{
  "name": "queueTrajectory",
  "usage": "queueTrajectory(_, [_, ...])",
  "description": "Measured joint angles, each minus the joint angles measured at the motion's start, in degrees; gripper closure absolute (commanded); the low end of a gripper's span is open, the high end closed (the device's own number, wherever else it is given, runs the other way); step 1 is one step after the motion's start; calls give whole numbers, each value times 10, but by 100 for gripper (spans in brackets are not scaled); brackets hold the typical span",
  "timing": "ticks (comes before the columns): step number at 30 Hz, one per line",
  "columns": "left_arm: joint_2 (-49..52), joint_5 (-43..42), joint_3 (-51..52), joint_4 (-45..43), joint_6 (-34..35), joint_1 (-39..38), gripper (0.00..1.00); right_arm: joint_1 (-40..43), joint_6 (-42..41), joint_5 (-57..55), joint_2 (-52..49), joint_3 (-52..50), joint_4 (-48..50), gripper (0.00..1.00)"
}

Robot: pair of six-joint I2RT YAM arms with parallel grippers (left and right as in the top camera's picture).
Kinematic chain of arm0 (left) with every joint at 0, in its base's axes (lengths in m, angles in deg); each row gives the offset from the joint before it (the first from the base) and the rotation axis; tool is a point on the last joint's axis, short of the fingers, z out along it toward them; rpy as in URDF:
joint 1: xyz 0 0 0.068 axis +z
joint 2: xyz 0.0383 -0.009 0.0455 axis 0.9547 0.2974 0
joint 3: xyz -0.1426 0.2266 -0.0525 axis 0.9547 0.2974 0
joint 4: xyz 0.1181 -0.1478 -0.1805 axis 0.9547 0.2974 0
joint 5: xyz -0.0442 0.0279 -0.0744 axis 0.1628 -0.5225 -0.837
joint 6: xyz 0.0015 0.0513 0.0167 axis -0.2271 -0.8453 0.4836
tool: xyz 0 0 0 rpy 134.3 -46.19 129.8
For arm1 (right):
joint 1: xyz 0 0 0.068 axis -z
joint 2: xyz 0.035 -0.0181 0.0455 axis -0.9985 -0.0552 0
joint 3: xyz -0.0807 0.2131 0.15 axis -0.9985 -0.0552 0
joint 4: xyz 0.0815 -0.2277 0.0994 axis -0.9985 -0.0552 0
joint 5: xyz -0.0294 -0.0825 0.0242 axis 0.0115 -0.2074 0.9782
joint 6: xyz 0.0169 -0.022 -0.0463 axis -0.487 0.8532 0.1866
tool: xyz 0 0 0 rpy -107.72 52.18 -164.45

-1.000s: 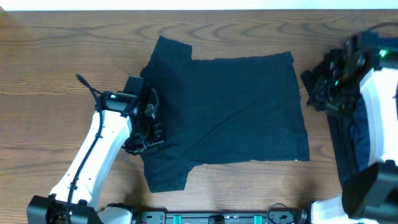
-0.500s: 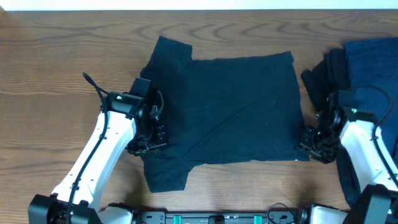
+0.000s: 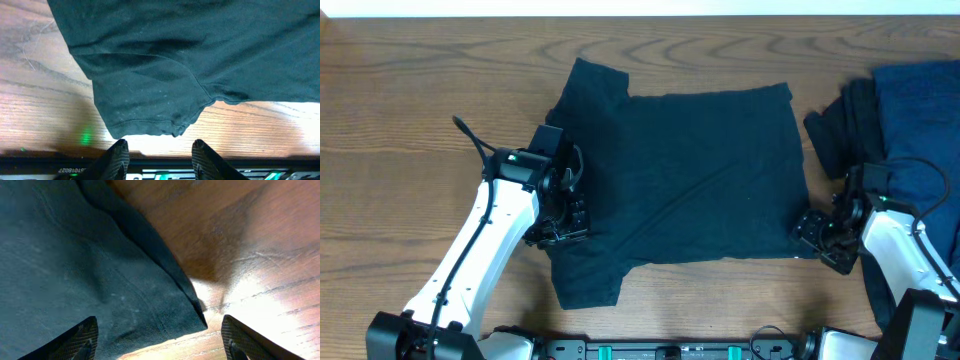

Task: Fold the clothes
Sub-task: 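Grasp the lower right hem corner with the right gripper, then hold both lower hem corners and pull the left gripper toward the front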

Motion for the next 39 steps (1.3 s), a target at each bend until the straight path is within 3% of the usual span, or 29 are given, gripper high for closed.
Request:
queueTrajectory(8, [0,0,0,-5,0,0,54,0,0,0,0,-21,15,32])
queueTrajectory(15, [0,0,0,-5,1,0,54,0,0,2,0,-24,28,66])
queueTrajectory(17, [0,0,0,-5,0,0,55,0,-2,3,0,-25,28,66])
queueTrajectory(22, [0,0,0,-8,1,0,55,0,-2,4,0,-25,28,55])
queueTrajectory(25, [0,0,0,-11,0,0,54,0,0,4,0,-25,28,77])
queueTrajectory(29, [0,1,0,-11,0,0,55,0,1,4,0,-26,30,99])
queueTrajectory(39, [0,27,3,-11,33,0,49,0,-2,3,0,-26,31,99])
